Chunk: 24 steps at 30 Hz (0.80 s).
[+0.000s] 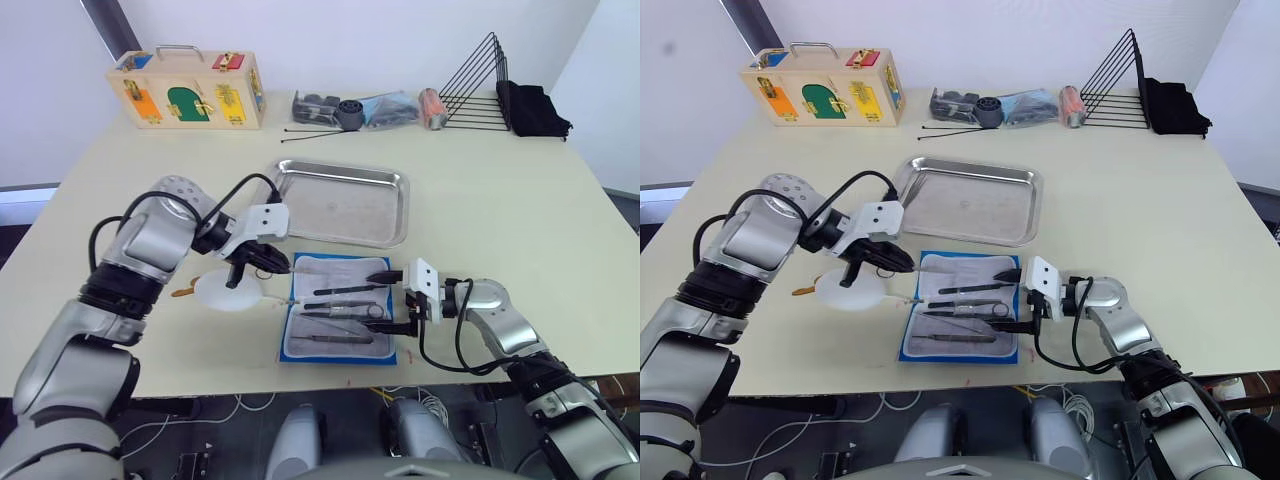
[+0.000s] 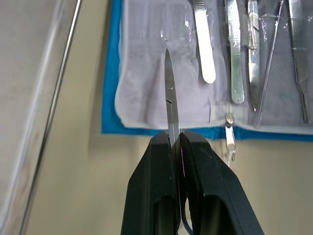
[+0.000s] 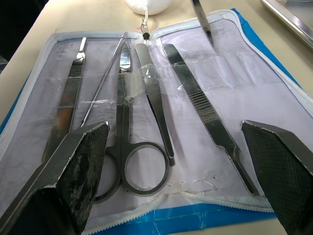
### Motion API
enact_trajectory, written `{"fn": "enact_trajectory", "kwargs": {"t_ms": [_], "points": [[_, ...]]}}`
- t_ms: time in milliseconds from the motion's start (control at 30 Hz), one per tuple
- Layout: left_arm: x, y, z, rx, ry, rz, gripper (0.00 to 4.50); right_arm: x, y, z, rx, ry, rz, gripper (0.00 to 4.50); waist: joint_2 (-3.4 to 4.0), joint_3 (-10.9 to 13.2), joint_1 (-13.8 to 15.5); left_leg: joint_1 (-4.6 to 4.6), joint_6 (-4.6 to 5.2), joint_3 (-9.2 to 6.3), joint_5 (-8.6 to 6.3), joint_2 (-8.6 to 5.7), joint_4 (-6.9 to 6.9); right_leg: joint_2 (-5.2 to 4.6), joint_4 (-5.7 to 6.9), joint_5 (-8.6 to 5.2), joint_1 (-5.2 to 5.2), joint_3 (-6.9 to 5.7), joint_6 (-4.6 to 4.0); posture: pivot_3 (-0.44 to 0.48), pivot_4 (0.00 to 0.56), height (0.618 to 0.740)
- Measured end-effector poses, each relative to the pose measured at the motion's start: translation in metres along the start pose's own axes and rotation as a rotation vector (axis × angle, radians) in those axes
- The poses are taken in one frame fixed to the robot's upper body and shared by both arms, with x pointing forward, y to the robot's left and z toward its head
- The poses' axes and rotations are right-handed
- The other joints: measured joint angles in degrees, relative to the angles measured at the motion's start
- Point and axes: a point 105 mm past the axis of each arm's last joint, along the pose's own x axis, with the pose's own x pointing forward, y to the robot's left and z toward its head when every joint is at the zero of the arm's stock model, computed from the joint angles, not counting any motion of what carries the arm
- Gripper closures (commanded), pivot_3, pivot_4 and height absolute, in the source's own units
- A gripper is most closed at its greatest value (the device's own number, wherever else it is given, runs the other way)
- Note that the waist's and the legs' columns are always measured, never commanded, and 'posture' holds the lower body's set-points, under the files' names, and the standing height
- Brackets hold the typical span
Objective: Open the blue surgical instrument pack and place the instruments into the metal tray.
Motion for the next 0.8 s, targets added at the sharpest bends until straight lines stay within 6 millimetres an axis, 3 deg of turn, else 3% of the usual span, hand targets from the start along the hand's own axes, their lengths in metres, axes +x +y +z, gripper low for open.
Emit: {"fn": "enact_trajectory", "kwargs": {"t_ms": [267, 367, 467, 667, 800], "points": [[-0.025, 0.006, 0.012, -0.061, -0.165, 0.071, 4.45, -0.001, 0.001, -0.001, -0.014, -0.004, 0.008, 0.00, -0.01, 0.00, 0.03, -0.01, 0.00, -0.02, 0.00, 0.00, 0.00, -0.01, 0.00, -0.02, 0.00, -0.05, 0.02, 0.000, 0.150, 0.740], [-0.025, 0.026, 0.033, -0.113, -0.330, 0.184, 4.45, -0.003, 0.000, -0.001, -0.033, -0.003, 0.028, 0.00, -0.02, -0.01, 0.53, -0.02, 0.00, -0.04, 0.00, -0.03, 0.01, -0.05, -0.02, -0.01, 0.01, -0.04, 0.03, 0.000, 0.150, 0.740], [-0.027, 0.039, 0.042, -0.184, -0.413, 0.274, 4.45, -0.003, -0.001, -0.001, -0.042, -0.004, 0.045, 0.00, 0.00, 0.01, 0.57, -0.03, 0.00, -0.08, 0.00, -0.04, 0.01, -0.07, -0.02, 0.01, 0.01, -0.03, 0.01, 0.000, 0.150, 0.740], [-0.038, 0.063, 0.048, -0.338, -0.558, 0.459, 4.45, -0.004, -0.001, -0.001, -0.046, 0.000, 0.078, 0.00, 0.01, 0.01, 0.71, -0.04, -0.01, -0.24, 0.00, -0.11, 0.01, -0.18, 0.00, 0.02, 0.02, -0.05, 0.02, 0.000, 0.150, 0.740], [-0.037, 0.083, 0.042, -0.455, -0.618, 0.616, 4.45, -0.005, -0.003, -0.001, -0.055, 0.001, 0.082, 0.00, 0.00, 0.01, 0.81, -0.05, -0.01, -0.28, 0.00, -0.14, 0.01, -0.25, -0.01, 0.04, 0.03, -0.09, 0.04, 0.000, 0.150, 0.740]]}}
